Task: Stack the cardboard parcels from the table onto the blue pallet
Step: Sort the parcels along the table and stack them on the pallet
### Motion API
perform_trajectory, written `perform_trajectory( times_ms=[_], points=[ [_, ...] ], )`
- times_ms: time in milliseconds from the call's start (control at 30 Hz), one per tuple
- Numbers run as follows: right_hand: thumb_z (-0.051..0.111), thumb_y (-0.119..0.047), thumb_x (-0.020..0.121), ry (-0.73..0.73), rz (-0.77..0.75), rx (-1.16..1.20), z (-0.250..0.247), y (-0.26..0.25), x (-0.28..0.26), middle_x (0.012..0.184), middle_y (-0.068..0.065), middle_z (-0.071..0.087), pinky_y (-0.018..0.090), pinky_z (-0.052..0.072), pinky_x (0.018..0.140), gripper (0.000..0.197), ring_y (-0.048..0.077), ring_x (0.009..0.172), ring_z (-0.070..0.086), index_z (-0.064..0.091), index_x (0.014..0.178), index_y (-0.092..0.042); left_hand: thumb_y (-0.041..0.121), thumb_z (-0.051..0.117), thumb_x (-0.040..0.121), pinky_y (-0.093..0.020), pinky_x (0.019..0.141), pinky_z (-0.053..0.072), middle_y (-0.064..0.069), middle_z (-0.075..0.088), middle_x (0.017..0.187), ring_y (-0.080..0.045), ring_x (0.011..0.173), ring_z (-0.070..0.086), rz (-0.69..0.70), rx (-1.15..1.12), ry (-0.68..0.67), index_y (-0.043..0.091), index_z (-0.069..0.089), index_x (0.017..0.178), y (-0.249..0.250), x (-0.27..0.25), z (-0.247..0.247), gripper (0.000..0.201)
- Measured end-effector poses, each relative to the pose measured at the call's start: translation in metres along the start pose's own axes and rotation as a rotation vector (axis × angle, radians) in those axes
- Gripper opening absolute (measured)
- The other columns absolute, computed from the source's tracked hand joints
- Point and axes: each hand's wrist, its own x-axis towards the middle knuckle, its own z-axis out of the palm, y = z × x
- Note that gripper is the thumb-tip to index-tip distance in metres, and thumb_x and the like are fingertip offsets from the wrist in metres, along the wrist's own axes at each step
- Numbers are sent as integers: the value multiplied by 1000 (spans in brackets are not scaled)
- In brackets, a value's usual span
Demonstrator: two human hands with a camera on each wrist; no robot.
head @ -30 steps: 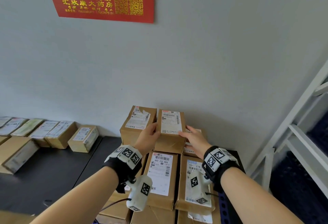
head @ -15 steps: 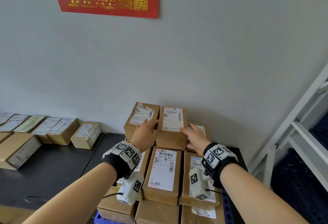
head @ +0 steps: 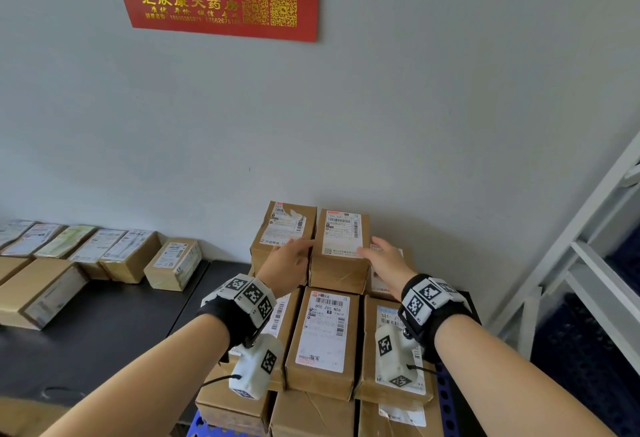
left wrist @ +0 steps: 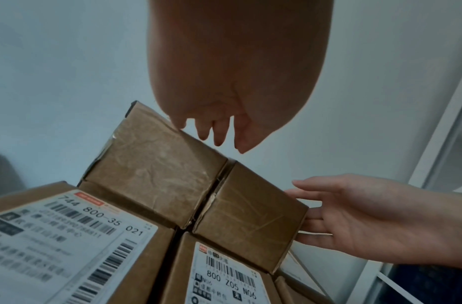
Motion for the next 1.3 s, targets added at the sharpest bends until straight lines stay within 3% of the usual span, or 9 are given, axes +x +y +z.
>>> perform_trajectory(
  times_ms=[133, 267, 367, 433, 567, 733, 900, 1033, 1300],
  points=[
    [46, -15, 99, 12, -80, -100, -7, -17, -9, 145, 9, 42, 19, 32, 94, 46, 22, 134, 38, 35, 142, -4, 10, 40, 96, -27, 109, 28, -1, 37, 149, -19, 136, 37, -67, -17, 9, 17, 37, 143, 3, -15, -20, 47],
    [50, -15, 97, -23, -162, -140, 5, -33, -7, 140, 8, 47, 22, 39, 94, 47, 24, 126, 48, 36, 141, -5, 15, 41, 98, -19, 74, 50, -6, 39, 147, -14, 87, 64, -126, -80, 107, 16, 41, 141, -2, -30, -42, 43],
    [52, -23, 96, -54, -205, -181, 23, -46, -9, 149, 11, 35, 36, 34, 109, 58, 25, 134, 38, 27, 147, -10, 17, 42, 98, -30, 105, 37, -7, 46, 142, -21, 129, 46, -185, -139, 169, 13, 45, 136, -13, -47, -54, 38],
    [52, -25, 96, -90, -236, -194, 39, -54, -13, 151, 9, 32, 36, 30, 111, 59, 24, 138, 32, 27, 147, -12, 16, 41, 99, -30, 106, 33, -7, 48, 140, -22, 131, 43, -237, -155, 201, 10, 45, 136, -21, -63, -60, 38],
    [52, -19, 95, -163, -287, -206, 81, -60, -24, 150, 10, 35, 30, 28, 106, 55, 22, 137, 33, 31, 145, -11, 14, 42, 98, -29, 105, 35, -10, 49, 137, -22, 126, 46, -329, -223, 267, 10, 47, 135, -46, -102, -76, 37],
    [54, -22, 93, -253, -264, -234, 156, -57, -46, 150, 10, 35, 36, 30, 110, 58, 23, 136, 36, 32, 145, -14, 17, 41, 99, -26, 71, 47, -9, 57, 118, -18, 84, 59, -420, -265, 317, 12, 49, 134, -93, -152, -105, 37],
    [56, -14, 93, -275, -224, -256, 248, -59, -61, 145, 15, 41, 29, 31, 105, 52, 25, 133, 40, 38, 141, -5, 19, 41, 99, -18, 57, 43, -3, 58, 100, -8, 65, 51, -475, -268, 335, 13, 52, 131, -167, -195, -148, 35],
    [53, -5, 93, -290, -214, -239, 327, -65, -70, 138, 12, 49, 16, 31, 91, 43, 24, 129, 44, 46, 135, 1, 18, 42, 99, -9, 61, 38, 0, 56, 99, 0, 70, 47, -510, -271, 333, 12, 53, 129, -235, -225, -188, 33],
    [55, -13, 92, -299, -108, -199, 468, -66, -73, 146, 15, 39, 43, 34, 111, 54, 28, 133, 39, 37, 141, 0, 17, 41, 99, -22, 71, 42, -11, 57, 126, -15, 85, 54, -604, -267, 312, 13, 52, 131, -354, -263, -267, 34]
  ],
)
